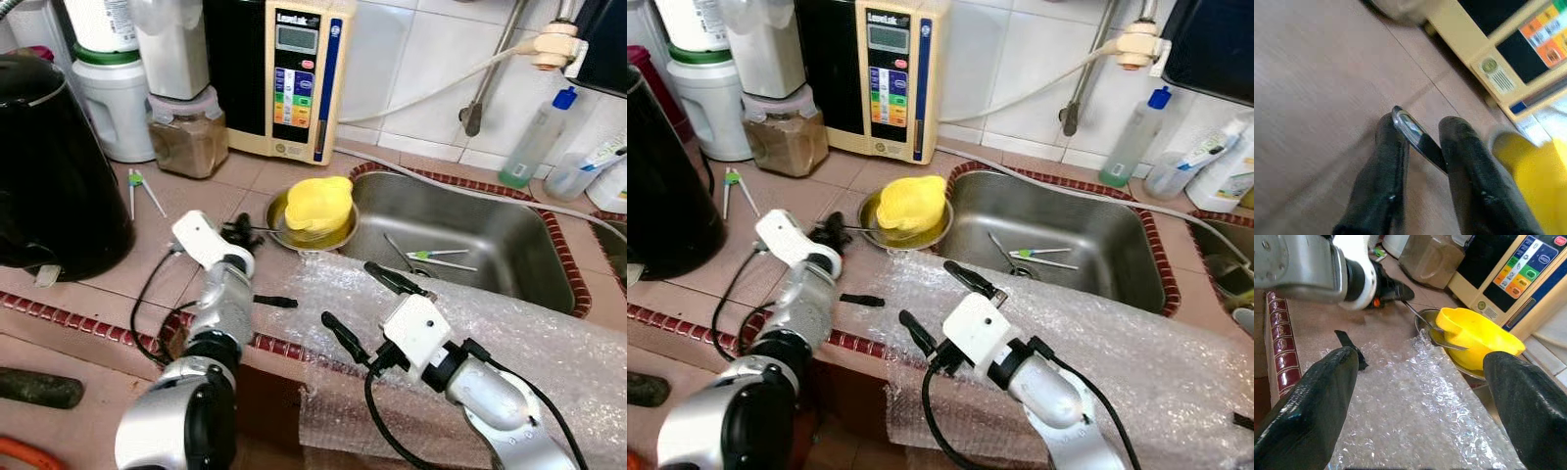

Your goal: Kitchen organization

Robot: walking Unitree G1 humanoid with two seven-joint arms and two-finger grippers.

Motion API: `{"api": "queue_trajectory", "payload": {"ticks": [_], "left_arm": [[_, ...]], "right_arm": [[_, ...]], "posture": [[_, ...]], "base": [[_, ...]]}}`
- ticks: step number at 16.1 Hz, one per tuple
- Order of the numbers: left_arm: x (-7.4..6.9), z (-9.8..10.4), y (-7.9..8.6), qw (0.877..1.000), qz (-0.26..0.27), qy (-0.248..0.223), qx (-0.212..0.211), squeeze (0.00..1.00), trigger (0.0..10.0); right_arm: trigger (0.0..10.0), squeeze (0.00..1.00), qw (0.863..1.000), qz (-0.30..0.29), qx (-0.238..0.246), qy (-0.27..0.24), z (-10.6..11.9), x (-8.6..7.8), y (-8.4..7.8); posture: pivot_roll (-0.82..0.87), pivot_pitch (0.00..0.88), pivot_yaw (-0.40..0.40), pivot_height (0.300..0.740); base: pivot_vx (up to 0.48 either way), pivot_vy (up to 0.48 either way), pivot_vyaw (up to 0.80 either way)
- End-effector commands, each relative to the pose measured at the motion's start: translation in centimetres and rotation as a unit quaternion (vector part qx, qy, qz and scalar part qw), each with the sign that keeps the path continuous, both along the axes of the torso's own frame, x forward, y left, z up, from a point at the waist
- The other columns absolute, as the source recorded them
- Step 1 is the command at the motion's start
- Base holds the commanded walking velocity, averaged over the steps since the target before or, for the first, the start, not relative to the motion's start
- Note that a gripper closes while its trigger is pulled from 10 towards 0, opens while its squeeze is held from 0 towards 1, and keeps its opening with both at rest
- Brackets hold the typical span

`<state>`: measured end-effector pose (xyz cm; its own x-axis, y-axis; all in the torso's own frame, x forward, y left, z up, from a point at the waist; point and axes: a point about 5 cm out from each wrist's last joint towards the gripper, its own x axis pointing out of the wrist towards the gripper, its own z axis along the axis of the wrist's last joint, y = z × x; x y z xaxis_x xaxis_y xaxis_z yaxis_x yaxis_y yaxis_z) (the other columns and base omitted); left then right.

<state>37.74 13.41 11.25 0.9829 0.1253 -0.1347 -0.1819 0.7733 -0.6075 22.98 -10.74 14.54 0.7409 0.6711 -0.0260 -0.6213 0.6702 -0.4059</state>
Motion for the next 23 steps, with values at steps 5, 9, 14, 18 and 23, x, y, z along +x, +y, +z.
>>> {"api": "queue_trajectory", "payload": {"ticks": [5,9,14,18,23], "left_arm": [[0.2,1.2,2.3,0.999,0.038,-0.018,0.026,0.00,0.0],[0.3,2.2,3.0,0.997,0.042,-0.050,0.042,0.00,0.0],[0.0,4.5,1.7,0.985,-0.006,-0.134,0.105,0.00,0.0],[-0.6,7.7,0.0,0.963,-0.037,-0.224,0.144,0.00,0.0],[-1.5,9.7,-1.2,0.938,-0.078,-0.286,0.181,0.00,0.0]], "right_arm": [[10.0,0.33,1.000,-0.007,0.006,-0.021,0.2,1.2,0.2],[10.0,0.18,1.000,-0.007,0.006,-0.025,0.2,1.5,0.3],[10.0,0.00,0.999,-0.008,0.004,-0.038,0.3,2.2,0.2],[10.0,0.00,0.998,-0.029,0.009,-0.054,0.5,3.0,0.0],[10.0,0.00,0.997,-0.026,0.034,-0.058,1.0,3.3,0.5]], "posture": [[0.09,0.000,-0.046,0.740],[0.11,0.000,-0.051,0.740],[0.12,0.000,-0.056,0.740],[0.13,0.000,-0.055,0.740],[0.14,0.000,-0.063,0.740]], "base": [[0.000,0.000,0.00],[0.000,0.000,0.00],[0.000,0.000,0.00],[0.000,0.000,0.00],[0.000,0.000,0.00]]}}
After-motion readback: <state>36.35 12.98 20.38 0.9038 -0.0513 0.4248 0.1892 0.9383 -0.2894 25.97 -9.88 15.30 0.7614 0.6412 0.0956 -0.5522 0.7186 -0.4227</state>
